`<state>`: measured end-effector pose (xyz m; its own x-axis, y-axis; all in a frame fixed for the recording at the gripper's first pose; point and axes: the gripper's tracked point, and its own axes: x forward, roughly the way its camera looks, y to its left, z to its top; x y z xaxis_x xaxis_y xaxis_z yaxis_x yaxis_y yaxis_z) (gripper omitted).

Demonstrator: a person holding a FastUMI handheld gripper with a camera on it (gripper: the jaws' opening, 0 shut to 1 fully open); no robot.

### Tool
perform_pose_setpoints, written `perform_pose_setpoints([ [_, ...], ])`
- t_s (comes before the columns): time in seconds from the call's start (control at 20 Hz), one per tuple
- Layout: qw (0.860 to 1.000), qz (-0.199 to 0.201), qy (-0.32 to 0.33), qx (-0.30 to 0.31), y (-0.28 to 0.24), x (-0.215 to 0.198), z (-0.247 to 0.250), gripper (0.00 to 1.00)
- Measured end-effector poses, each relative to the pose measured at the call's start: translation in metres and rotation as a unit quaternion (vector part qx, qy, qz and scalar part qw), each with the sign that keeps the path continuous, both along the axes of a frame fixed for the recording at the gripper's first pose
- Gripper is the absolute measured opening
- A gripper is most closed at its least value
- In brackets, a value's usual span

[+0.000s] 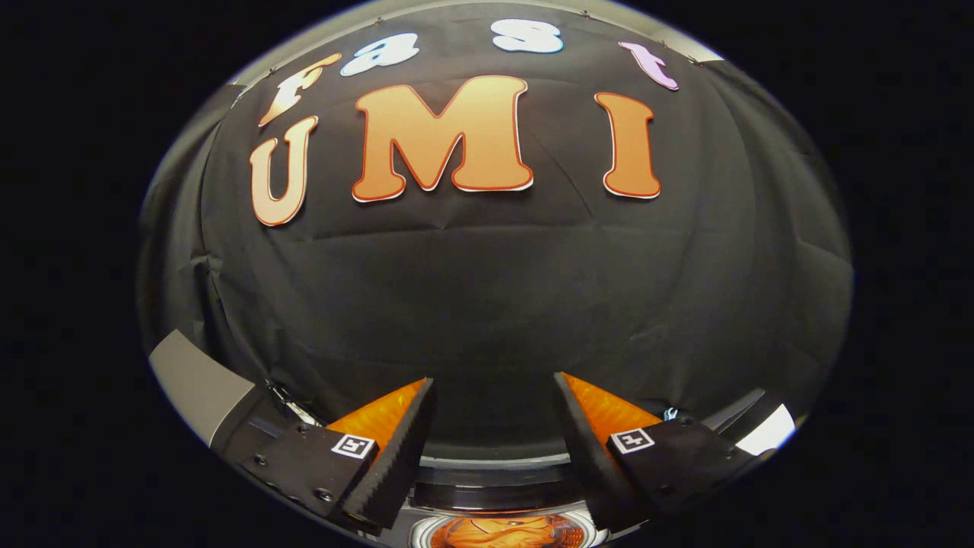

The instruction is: Put the clothes into the washing machine and then close the washing machine lid.

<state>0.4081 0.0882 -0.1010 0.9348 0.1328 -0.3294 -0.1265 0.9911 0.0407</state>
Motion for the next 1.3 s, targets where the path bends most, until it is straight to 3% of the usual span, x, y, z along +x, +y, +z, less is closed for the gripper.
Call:
perform_pose_setpoints([
  [1.0, 1.0, 0.014, 0.003, 0.004, -0.007, -0.091, -0.02, 0.97],
  [1.3, 1.0, 0.019, 0.018, 0.011, -0.008, -0.141, -0.051, 0.97],
])
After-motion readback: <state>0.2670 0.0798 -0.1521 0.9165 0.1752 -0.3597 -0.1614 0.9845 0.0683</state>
